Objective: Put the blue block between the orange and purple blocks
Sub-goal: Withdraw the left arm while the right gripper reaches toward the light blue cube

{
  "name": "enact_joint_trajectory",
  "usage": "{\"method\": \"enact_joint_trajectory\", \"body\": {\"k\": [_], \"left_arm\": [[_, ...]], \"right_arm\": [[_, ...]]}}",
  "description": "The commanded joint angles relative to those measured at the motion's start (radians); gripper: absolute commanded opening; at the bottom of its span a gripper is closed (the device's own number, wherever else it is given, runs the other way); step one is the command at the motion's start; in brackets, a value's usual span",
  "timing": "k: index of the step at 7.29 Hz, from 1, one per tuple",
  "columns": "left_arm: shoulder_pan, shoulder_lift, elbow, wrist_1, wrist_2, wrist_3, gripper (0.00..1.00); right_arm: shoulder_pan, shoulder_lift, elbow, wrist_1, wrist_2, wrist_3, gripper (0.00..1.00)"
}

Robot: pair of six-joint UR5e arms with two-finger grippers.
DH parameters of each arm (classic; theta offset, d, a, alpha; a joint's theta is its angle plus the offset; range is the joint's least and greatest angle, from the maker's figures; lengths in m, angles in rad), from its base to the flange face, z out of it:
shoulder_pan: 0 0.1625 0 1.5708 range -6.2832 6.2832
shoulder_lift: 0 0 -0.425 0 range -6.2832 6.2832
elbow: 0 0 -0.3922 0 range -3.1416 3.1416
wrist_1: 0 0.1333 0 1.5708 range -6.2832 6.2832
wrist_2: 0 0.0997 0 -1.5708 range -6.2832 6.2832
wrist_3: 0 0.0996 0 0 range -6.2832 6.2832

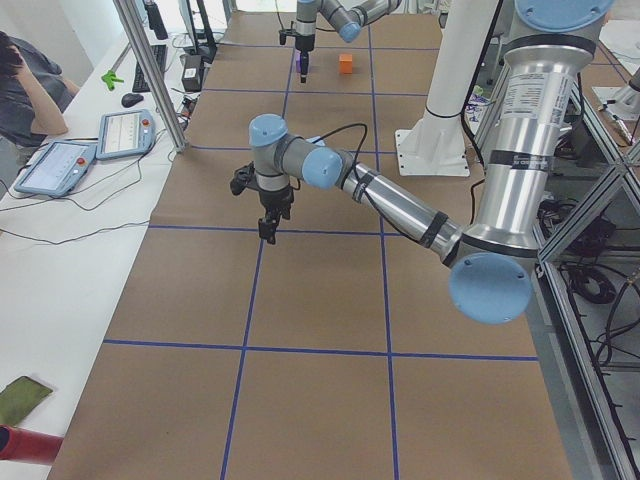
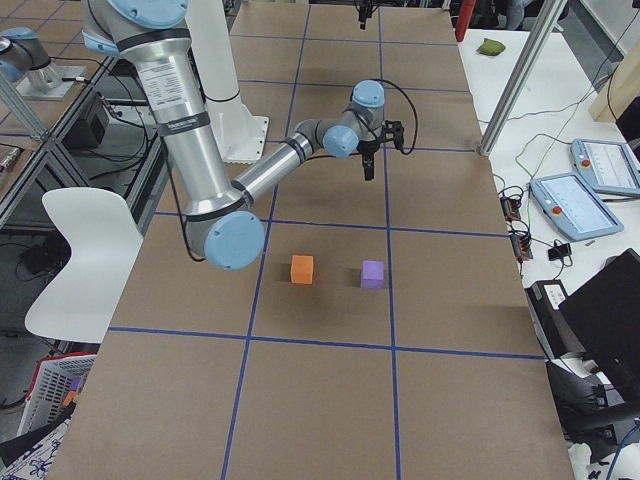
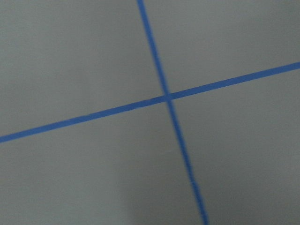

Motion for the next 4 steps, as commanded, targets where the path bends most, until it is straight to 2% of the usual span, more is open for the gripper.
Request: {"method": "enact_joint_trajectory", "body": {"k": [1,2,3,4], "left_arm": [[-0.226,0.046,0.190,-0.002,-0.007,0.308,1.00],[-0.324,0.054,0.280,-0.017,-0.017,0.399,1.00],[-0.413,0.054,0.286,-0.008,-0.048,0.451,1.00],[-0.420,0.058,0.284,-0.002,-0.086,0.450,1.00]], "right_arm": [[-0.147,0.197,-0.035,-0.152,-0.144,0.053,1.00],[-0.184,0.259,-0.085,-0.153,-0.178,0.050,1.00],[-0.230,0.328,-0.165,-0.151,-0.233,0.036,1.00],[-0.274,0.338,-0.204,-0.145,-0.310,0.001,1.00]]}}
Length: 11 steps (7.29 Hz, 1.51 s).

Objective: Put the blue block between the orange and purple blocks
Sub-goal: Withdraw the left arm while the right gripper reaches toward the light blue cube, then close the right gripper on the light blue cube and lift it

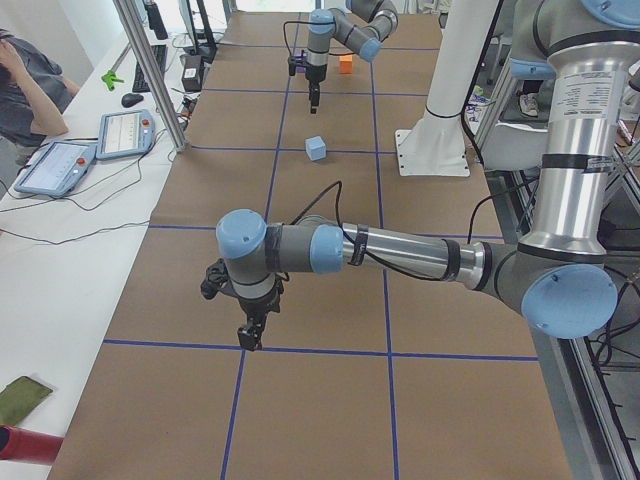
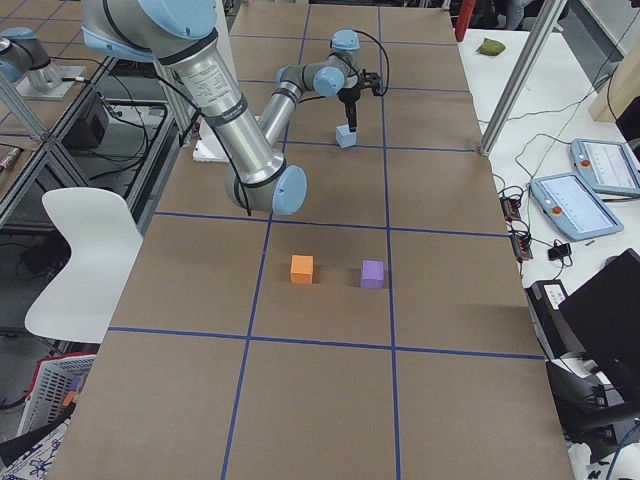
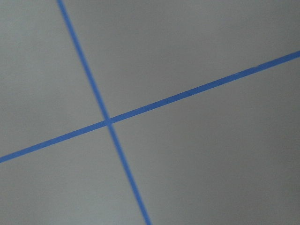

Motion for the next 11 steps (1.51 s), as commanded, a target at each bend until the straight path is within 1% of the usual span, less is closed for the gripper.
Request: {"method": "enact_joint_trajectory", "body": {"k": [1,2,3,4,6,9,10,11], "left_arm": [[-0.050,0.005,0.015,0.006,-0.040,0.033,1.00],[-0.050,0.003,0.012,0.006,-0.041,0.033,1.00],[-0.050,0.003,0.014,0.006,-0.047,0.033,1.00],[-0.050,0.003,0.014,0.006,-0.047,0.033,1.00],[-0.048,0.003,0.014,0.006,-0.049,0.031,1.00],[-0.048,0.003,0.014,0.006,-0.051,0.031,1.00],[-0.050,0.003,0.014,0.006,-0.051,0.033,1.00],[-0.048,0.003,0.014,0.006,-0.051,0.033,1.00]], "right_arm": [[-0.076,0.036,-0.066,0.006,-0.101,-0.086,1.00],[-0.079,0.036,-0.117,0.079,-0.103,-0.088,1.00],[-0.083,0.039,-0.199,0.198,-0.103,-0.085,1.00],[-0.084,0.045,-0.224,0.219,-0.103,-0.091,1.00],[-0.084,0.063,-0.226,0.213,-0.101,-0.092,1.00],[-0.085,0.060,-0.292,0.215,-0.118,-0.138,0.99],[-0.088,0.065,-0.298,0.215,-0.117,-0.128,0.82],[-0.091,0.070,-0.298,0.215,-0.113,-0.120,0.43]]}}
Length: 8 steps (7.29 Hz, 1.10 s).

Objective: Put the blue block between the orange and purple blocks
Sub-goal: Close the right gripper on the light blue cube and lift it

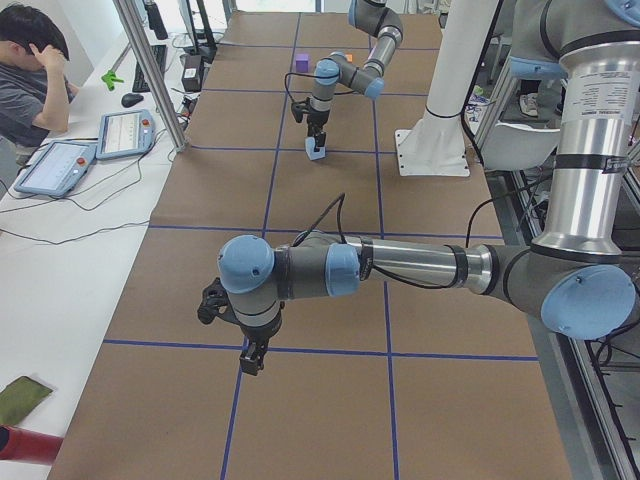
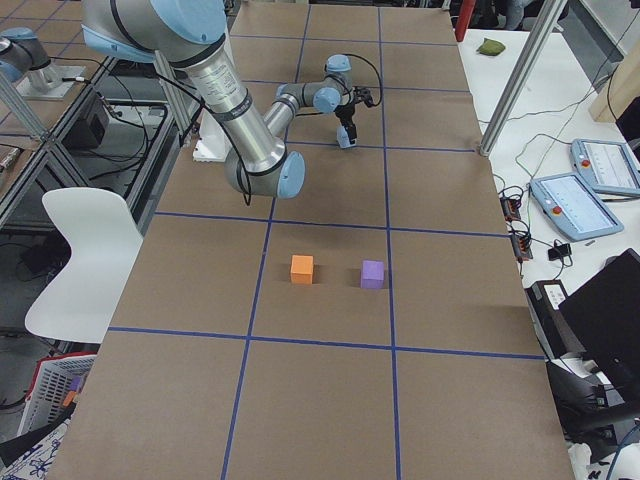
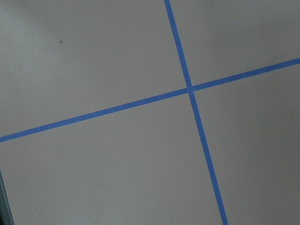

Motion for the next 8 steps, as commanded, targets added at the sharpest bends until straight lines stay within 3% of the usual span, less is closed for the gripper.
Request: {"method": "enact_joint_trajectory", "body": {"k": [1,2,3,5,7,8], "left_arm": [[0.001,0.000,0.000,0.000,0.000,-0.001,1.00],[0.001,0.000,0.000,0.000,0.000,-0.001,1.00],[0.001,0.000,0.000,0.002,0.000,-0.001,1.00],[0.002,0.023,0.017,0.008,-0.011,-0.030,1.00],[0.002,0.066,-0.027,-0.006,-0.012,-0.130,1.00],[0.004,0.067,-0.046,-0.002,-0.012,-0.131,1.00]], "right_arm": [[-0.005,0.007,-0.004,0.002,0.004,0.014,0.24],[-0.005,0.007,0.007,0.002,0.009,0.021,0.05],[0.001,0.002,0.028,0.000,0.030,0.026,0.00],[0.134,-0.042,0.117,-0.044,0.193,0.027,0.00],[0.255,-0.192,0.362,-0.173,0.266,0.026,0.00],[0.330,-0.305,0.451,-0.176,0.315,0.017,0.00]]}}
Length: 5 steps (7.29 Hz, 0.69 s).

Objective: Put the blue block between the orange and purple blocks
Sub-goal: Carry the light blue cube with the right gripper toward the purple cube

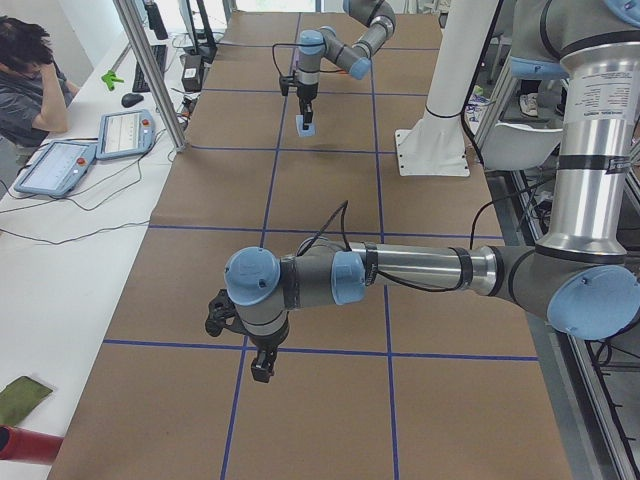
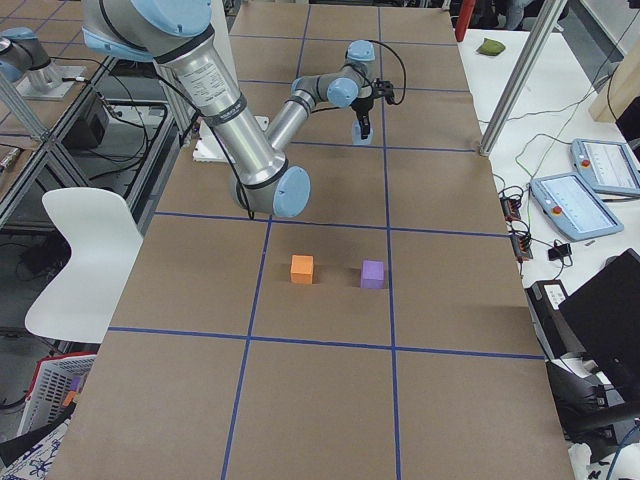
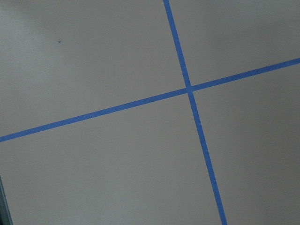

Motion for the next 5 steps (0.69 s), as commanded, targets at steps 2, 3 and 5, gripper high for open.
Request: {"method": "enact_joint_trajectory", "body": {"k": [2,3,5], "left_arm": [[0.001,0.012,-0.026,-0.001,-0.002,-0.017,1.00],[0.001,0.012,-0.026,-0.001,-0.002,-0.017,1.00],[0.003,0.012,-0.026,-0.003,-0.002,-0.017,1.00]], "right_arm": [[0.178,-0.326,0.195,-0.009,0.096,-0.041,0.00],[0.245,-0.453,0.205,0.090,0.169,-0.090,0.00],[0.311,-0.683,0.194,0.334,0.225,-0.101,0.00]]}}
